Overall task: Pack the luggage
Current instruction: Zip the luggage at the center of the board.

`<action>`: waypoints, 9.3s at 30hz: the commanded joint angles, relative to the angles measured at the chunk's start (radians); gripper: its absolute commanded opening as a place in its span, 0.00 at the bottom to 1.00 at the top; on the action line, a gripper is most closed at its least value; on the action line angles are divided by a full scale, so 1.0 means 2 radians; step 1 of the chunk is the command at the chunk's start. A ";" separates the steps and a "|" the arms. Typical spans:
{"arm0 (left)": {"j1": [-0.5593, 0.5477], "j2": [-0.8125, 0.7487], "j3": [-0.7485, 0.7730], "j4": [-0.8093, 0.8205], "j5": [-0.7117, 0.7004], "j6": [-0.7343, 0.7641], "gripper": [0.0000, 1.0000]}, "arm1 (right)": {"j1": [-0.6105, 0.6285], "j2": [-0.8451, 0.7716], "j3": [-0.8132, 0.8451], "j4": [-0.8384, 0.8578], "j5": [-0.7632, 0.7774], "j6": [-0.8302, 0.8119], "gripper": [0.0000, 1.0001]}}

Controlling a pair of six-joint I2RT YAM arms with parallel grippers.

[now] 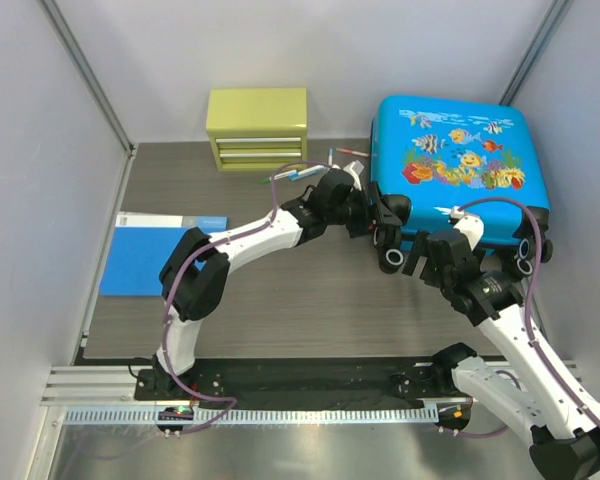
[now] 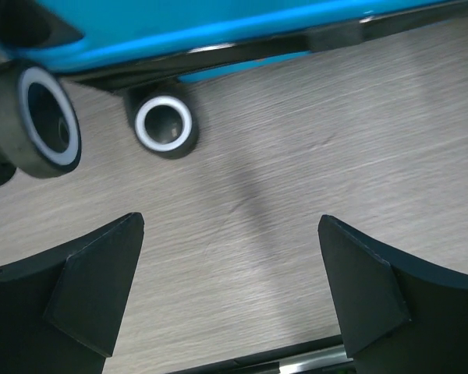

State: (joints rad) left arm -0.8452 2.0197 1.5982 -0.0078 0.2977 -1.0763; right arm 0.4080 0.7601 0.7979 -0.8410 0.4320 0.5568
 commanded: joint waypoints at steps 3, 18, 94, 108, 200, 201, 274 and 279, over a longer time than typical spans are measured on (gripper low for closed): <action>0.011 -0.078 0.048 -0.169 -0.087 0.109 0.78 | -0.003 0.010 0.050 -0.028 0.091 0.043 1.00; -0.028 -0.063 0.101 -0.271 -0.131 0.132 0.78 | -0.003 0.043 0.084 -0.037 0.146 0.056 1.00; 0.006 -0.053 0.018 0.173 -0.022 -0.167 0.00 | 0.003 -0.088 -0.209 0.446 -0.045 -0.098 0.77; 0.010 -0.047 0.002 0.205 -0.038 -0.156 0.00 | 0.076 0.067 -0.286 0.741 0.047 -0.162 0.72; -0.011 0.007 -0.028 0.373 -0.029 -0.167 0.00 | 0.012 0.333 -0.327 1.256 0.062 -0.275 0.01; -0.010 0.006 -0.030 0.376 -0.028 -0.167 0.00 | 0.010 0.329 -0.331 1.256 0.065 -0.276 0.01; 0.003 0.019 -0.042 0.407 -0.009 -0.182 0.00 | -0.028 0.359 -0.305 1.256 0.025 -0.276 0.01; 0.005 0.015 -0.049 0.411 -0.016 -0.181 0.00 | -0.028 0.345 -0.321 1.256 0.041 -0.300 0.01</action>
State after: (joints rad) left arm -0.8368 2.0808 1.4559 0.5911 0.3210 -1.4403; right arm 0.3576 1.4914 0.1982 1.3025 0.4129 0.0139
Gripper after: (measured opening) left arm 0.508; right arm 0.028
